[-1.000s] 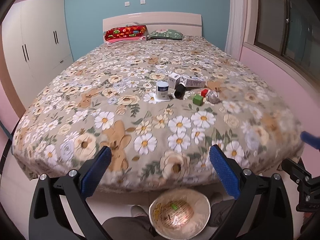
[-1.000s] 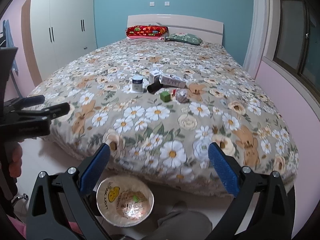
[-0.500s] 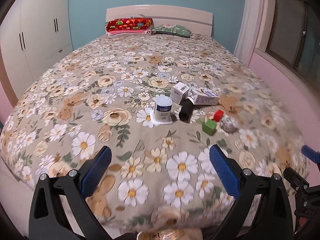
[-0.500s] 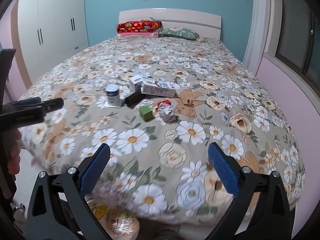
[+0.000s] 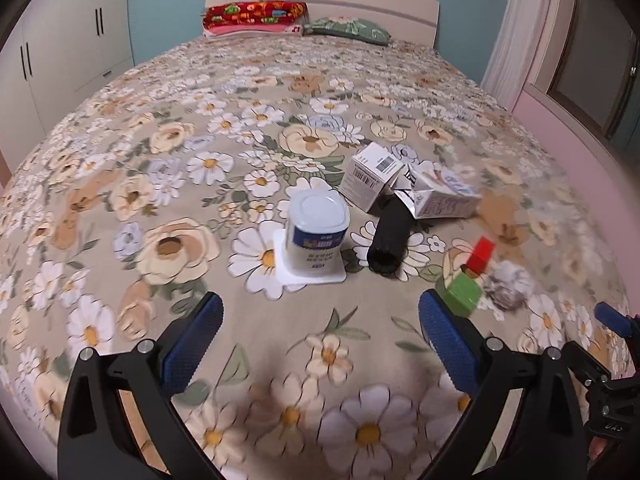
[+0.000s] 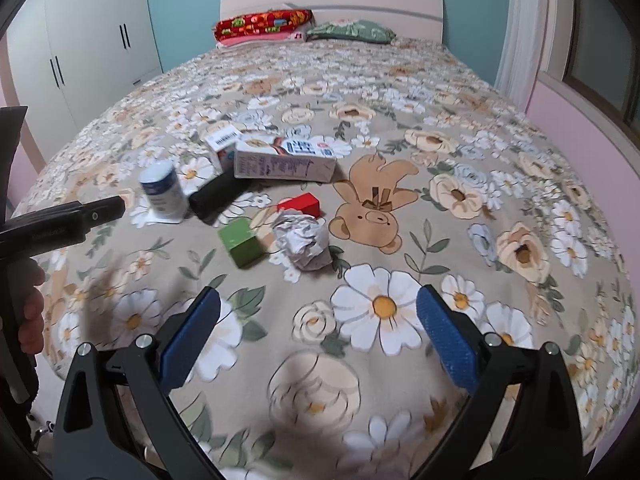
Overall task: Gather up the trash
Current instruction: 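Move both tools toward the items on the bed, then grasp the white cup with the left tool while the right tool grasps the paper ball, then carry the white cup and paper ball with both tools over the bin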
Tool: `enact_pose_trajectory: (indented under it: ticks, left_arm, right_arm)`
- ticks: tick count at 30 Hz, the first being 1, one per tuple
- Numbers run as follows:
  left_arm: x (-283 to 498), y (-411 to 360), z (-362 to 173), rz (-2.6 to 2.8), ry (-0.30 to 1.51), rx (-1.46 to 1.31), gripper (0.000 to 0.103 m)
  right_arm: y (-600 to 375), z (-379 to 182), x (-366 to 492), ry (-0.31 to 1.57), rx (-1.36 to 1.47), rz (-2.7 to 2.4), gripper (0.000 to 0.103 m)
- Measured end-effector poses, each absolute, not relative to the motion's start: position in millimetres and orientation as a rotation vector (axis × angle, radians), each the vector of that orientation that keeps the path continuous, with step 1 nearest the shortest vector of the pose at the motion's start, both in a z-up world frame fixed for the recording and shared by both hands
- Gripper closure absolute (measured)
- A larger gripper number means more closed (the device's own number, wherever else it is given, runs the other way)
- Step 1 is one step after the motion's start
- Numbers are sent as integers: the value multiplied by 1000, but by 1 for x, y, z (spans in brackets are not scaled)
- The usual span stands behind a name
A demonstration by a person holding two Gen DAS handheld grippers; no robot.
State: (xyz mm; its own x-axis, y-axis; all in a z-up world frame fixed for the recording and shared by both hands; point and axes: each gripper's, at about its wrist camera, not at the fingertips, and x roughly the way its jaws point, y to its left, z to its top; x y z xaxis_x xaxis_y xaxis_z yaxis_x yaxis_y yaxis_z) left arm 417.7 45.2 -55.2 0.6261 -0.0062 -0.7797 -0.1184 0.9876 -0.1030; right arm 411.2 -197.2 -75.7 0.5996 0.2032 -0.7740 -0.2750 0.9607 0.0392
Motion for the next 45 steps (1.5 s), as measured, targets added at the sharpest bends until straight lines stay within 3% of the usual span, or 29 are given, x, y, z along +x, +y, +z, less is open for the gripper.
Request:
enact_pose_trajectory:
  ticks: [11,13,14,15,16,18,19,21,31,45]
  left_arm:
    - [479,46,-84,55,883,-137,4]
    - [488,44,-90,56,886,-124,5]
    - [491,43,-93,54,888,-119,8]
    - [495,42,-95,53,893,-114,20]
    - [500,42,-99,51,906,-113,29]
    - [506,42,-105,45,919,-128,37]
    - [509,43,-108,43,924,-139,49]
    - [513,45,-114,30,935,-159,52]
    - [502,49,-98,-4,908,-182,53]
    - [435,53,6,-24,772,-179,54]
  right_arm:
    - [-180,-115,481,922,-117,272,7]
    - [-177,-122,489,939,-114,285,14]
    - [-175,-125,491,949,-119,293,23]
    - [-173,-128,493,961,-123,302,31]
    - [-170,-131,496,971,-128,313,33]
    - [-166,-134,497,969,-140,312,47]
    - [-163,-135,499,969,-148,320,51]
    - [-162,-136,500,970,-138,338,64]
    - [-164,-116,490,941,-110,361,65]
    - [-168,-17,426,806,-123,348,65]
